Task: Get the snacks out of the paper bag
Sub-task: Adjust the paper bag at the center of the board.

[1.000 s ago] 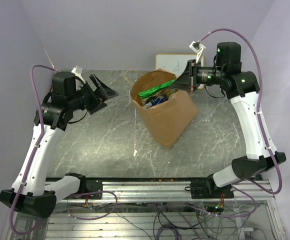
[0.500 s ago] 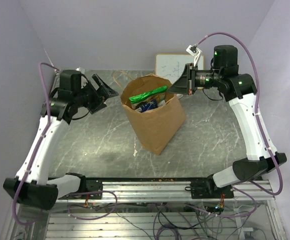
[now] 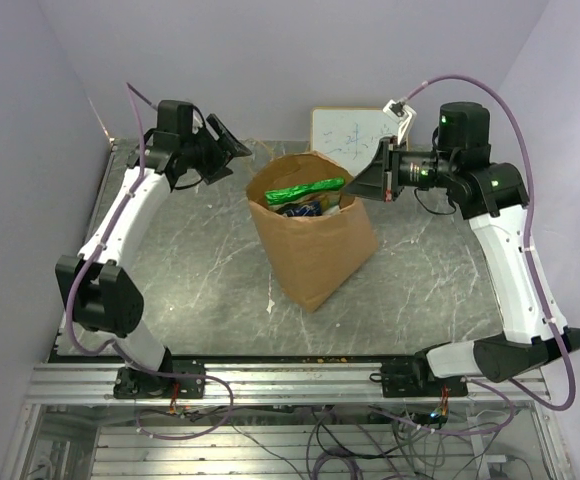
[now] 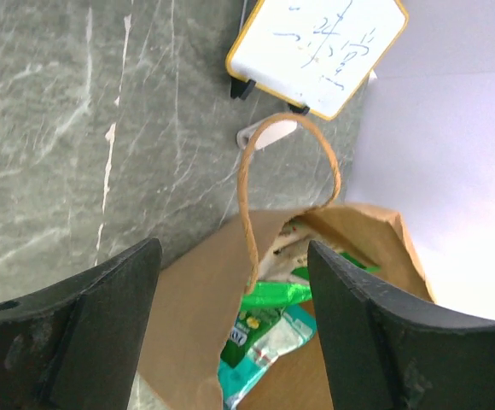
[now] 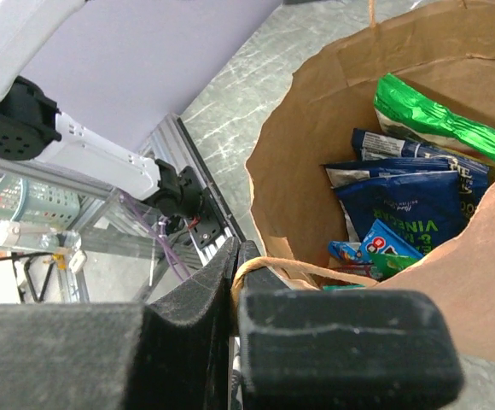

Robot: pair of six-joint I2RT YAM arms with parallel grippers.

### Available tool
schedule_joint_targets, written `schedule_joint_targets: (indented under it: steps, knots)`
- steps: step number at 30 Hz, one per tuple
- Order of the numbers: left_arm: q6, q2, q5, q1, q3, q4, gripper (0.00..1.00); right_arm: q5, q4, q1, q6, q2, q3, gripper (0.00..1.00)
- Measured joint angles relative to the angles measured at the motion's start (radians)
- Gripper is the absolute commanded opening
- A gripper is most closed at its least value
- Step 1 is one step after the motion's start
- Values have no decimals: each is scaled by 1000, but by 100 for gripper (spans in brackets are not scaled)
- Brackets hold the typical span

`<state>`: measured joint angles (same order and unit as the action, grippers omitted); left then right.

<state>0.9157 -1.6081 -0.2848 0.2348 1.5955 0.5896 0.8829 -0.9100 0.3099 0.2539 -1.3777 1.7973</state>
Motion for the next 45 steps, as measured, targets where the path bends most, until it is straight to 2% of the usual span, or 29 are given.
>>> schedule_joint_targets:
  steps: [4, 11, 13, 16, 19, 23, 25, 32, 37, 40, 45]
  knots:
    - [-2, -82, -5, 2, 80, -24, 70, -31, -31, 0, -6, 24, -6, 0]
    - [13, -190, -42, 39, 138, -98, 68, -67, -50, 0, -8, 40, -6, 0]
    - [19, -222, -53, 62, 157, -115, 64, -72, -51, 0, -8, 41, -6, 0]
    - [26, -255, -60, 92, 175, -127, 50, -86, -51, 0, -7, 46, -7, 0]
    - [35, -272, -60, 110, 182, -135, 21, -114, -61, 0, -4, 53, -7, 0]
    - [36, -275, -53, 110, 215, -135, 7, -204, -116, 0, -8, 54, 18, 0]
    - [39, -274, -52, 109, 239, -149, 7, -280, -144, 0, -5, 55, 40, 0]
    - [111, -216, -48, 130, 215, -220, 7, -745, -256, 3, 122, 55, 139, 0]
    - [151, -137, -24, 192, 183, -233, 7, -1002, -309, -9, 155, 11, 270, 0]
    - [170, -108, -4, 251, 171, -236, 7, -1091, -306, -75, 114, -22, 325, 0]
    - [201, -98, 37, 376, 129, -249, 7, -1126, -296, -248, 21, -65, 338, 0]
